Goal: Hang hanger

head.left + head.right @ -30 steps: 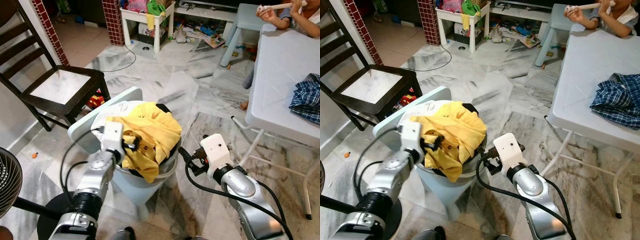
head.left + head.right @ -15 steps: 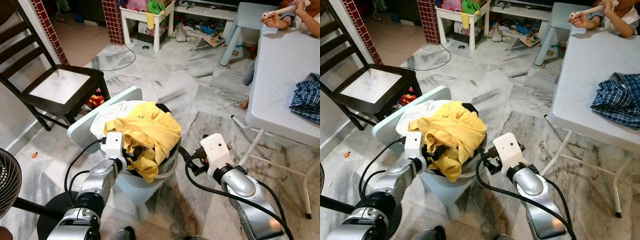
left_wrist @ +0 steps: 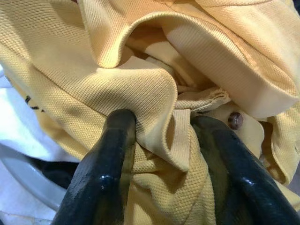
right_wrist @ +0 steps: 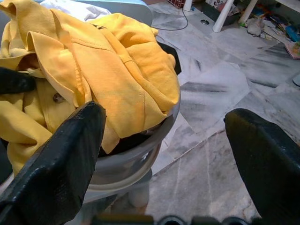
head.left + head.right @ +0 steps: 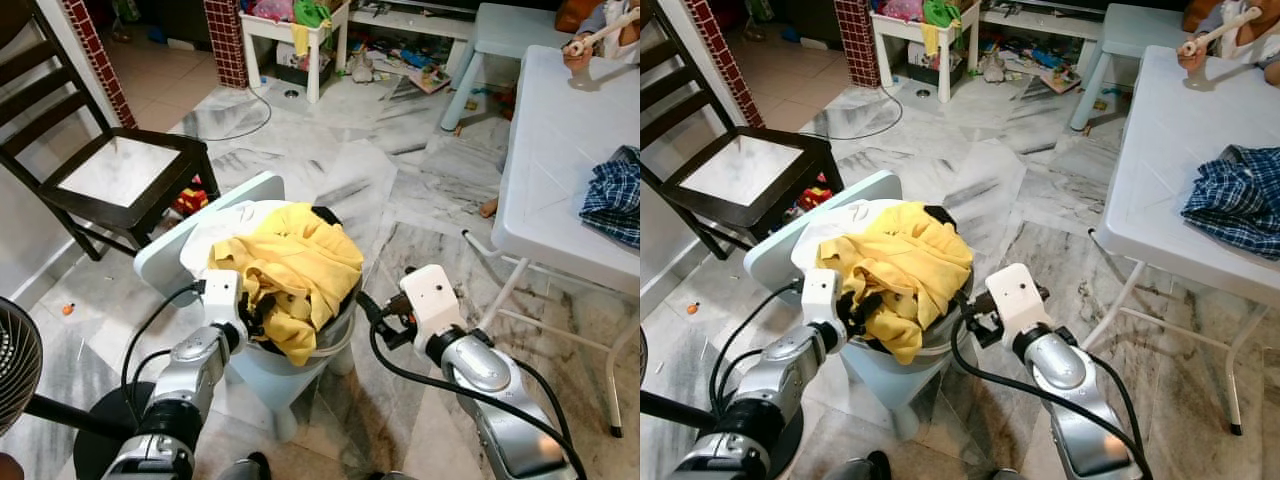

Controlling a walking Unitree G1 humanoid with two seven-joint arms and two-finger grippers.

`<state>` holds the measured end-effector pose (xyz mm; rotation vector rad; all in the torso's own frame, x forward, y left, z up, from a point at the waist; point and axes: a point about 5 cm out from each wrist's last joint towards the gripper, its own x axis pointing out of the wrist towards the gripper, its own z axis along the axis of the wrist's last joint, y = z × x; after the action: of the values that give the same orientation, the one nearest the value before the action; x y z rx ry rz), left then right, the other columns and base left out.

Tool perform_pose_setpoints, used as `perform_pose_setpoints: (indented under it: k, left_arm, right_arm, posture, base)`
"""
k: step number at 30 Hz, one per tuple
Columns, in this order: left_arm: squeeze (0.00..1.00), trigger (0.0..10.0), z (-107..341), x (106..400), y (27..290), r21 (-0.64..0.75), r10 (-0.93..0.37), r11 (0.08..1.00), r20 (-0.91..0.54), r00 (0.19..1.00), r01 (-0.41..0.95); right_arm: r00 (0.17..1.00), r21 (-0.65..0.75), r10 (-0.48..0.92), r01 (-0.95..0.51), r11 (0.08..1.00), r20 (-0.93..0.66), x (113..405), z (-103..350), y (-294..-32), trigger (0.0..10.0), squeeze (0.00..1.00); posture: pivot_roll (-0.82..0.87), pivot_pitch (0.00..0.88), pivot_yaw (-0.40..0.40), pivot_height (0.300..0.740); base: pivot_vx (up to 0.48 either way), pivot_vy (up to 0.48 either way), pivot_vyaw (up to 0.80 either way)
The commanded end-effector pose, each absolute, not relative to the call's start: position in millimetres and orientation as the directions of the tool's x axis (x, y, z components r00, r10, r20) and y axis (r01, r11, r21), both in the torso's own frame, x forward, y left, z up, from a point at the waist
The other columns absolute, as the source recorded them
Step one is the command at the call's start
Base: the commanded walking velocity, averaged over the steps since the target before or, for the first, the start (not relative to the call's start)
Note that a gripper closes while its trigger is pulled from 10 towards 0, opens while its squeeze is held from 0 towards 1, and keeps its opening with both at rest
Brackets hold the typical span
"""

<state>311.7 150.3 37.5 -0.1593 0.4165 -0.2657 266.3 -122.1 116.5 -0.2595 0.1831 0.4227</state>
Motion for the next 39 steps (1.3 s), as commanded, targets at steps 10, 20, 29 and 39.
perform_pose_setpoints:
  k: [10, 20, 29, 39]
  left_arm:
    - [0.0, 0.0, 50, 303, 156, -0.205, -0.261, 0.958, -0.336, 0.905, 0.201]
    - [0.0, 0.0, 67, 275, 171, -0.195, -0.141, 0.977, -0.299, 0.944, 0.085]
    - [0.0, 0.0, 69, 264, 173, -0.218, -0.069, 0.976, -0.354, 0.933, -0.011]
    - [1.0, 10.0, 64, 278, 157, -0.209, -0.112, 0.978, -0.433, 0.894, 0.021]
  right_arm:
    - [0.9, -0.22, 0.375, -0.421, 0.88, -0.224, 268, 119, -125, 10.0, 0.0]
    - [0.899, -0.223, 0.374, -0.422, 0.879, -0.227, 268, 118, -126, 10.0, 0.0]
    - [0.896, -0.229, 0.383, -0.431, 0.873, -0.224, 272, 119, -126, 10.0, 0.0]
    - [0.893, -0.236, 0.389, -0.438, 0.868, -0.225, 270, 119, -124, 10.0, 0.0]
  posture:
    - [-0.11, 0.144, 0.003, 0.74]
    - [-0.1, 0.147, -0.005, 0.74]
    - [-0.09, 0.14, -0.015, 0.74]
    - [-0.09, 0.14, -0.015, 0.74]
  base:
    - [0.0, 0.0, 0.0]
    - [0.0, 0.0, 0.0]
    - [0.0, 0.0, 0.0]
    - [0.0, 0.0, 0.0]
